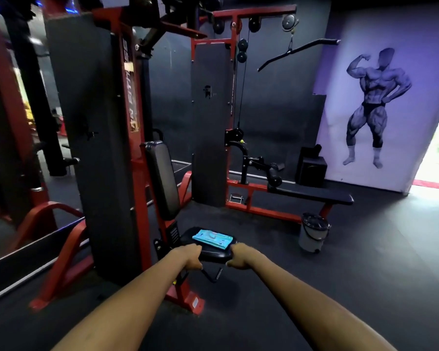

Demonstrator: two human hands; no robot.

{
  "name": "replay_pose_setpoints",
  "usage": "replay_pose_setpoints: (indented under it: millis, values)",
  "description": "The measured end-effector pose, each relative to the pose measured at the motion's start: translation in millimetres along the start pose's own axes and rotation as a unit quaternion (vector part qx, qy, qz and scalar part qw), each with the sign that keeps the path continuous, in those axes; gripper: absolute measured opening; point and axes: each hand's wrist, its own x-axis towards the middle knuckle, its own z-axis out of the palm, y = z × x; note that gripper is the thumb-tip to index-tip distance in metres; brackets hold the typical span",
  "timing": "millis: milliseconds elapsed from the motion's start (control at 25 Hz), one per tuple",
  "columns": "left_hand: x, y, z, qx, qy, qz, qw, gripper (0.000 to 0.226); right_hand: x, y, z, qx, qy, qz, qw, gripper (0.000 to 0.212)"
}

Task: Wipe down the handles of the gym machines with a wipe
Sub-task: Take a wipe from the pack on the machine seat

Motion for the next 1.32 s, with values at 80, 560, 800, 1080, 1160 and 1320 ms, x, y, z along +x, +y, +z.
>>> replay_pose_setpoints:
  millis: [80,560,800,1080,1160,1320]
  values:
    - [42,-2,-2,0.000,-0.013,-0.009,1.000,0.048,43,10,0,-0.007,-0.014,-0.008,1.000,0.053]
    - [294,-44,-29,-0.063,-0.021,-0.017,0.998,0.052,306,53,-19,-0.040,-0.055,-0.034,0.997,0.053]
    - [411,-75,-40,-0.062,-0.050,-0.030,0.996,0.048,424,71,-16,-0.067,-0.078,-0.067,0.992,0.051]
    - [532,-101,-26,-0.116,-0.058,-0.070,0.989,0.049,549,103,5,-0.053,-0.119,-0.107,0.986,0.051]
    - [562,-103,-18,-0.130,-0.080,-0.087,0.984,0.050,578,113,18,-0.041,-0.147,-0.115,0.981,0.048]
    - [599,-102,-1,-0.167,-0.098,-0.104,0.975,0.046,612,131,52,-0.027,-0.181,-0.134,0.974,0.055]
